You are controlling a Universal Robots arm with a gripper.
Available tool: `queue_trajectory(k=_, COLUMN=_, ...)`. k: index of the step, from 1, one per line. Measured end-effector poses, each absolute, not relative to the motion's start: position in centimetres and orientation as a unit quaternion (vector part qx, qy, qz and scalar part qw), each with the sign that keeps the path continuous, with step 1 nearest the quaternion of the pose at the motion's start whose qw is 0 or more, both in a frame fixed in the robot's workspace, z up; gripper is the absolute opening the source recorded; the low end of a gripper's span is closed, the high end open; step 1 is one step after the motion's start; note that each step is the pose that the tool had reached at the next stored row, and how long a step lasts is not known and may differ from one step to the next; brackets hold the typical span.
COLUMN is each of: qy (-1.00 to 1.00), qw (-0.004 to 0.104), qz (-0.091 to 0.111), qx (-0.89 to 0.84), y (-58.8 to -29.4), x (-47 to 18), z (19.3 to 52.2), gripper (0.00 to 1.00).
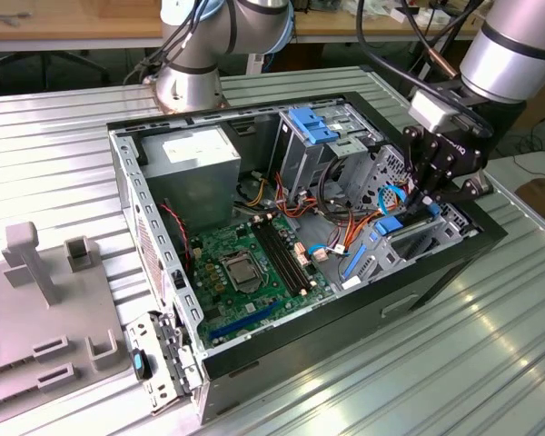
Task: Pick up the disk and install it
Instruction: 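Insert the second disk wire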
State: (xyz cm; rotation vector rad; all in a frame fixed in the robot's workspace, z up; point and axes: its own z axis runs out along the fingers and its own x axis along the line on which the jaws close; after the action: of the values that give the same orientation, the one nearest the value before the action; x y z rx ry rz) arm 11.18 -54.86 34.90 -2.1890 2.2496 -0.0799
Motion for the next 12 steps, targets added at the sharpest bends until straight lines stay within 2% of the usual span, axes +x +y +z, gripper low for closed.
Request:
queue_trajectory(k=4, qy=0.718, qw=0.008, qz=-0.017, qx=-0.696, y=-55.14, x=11.18, z=34.89, gripper=0.16)
queue_trajectory(k=12, qy=0.719, qw=0.009, qz=-0.016, qx=-0.695, y=-55.26, x=11.19, z=34.74, gripper=0.16)
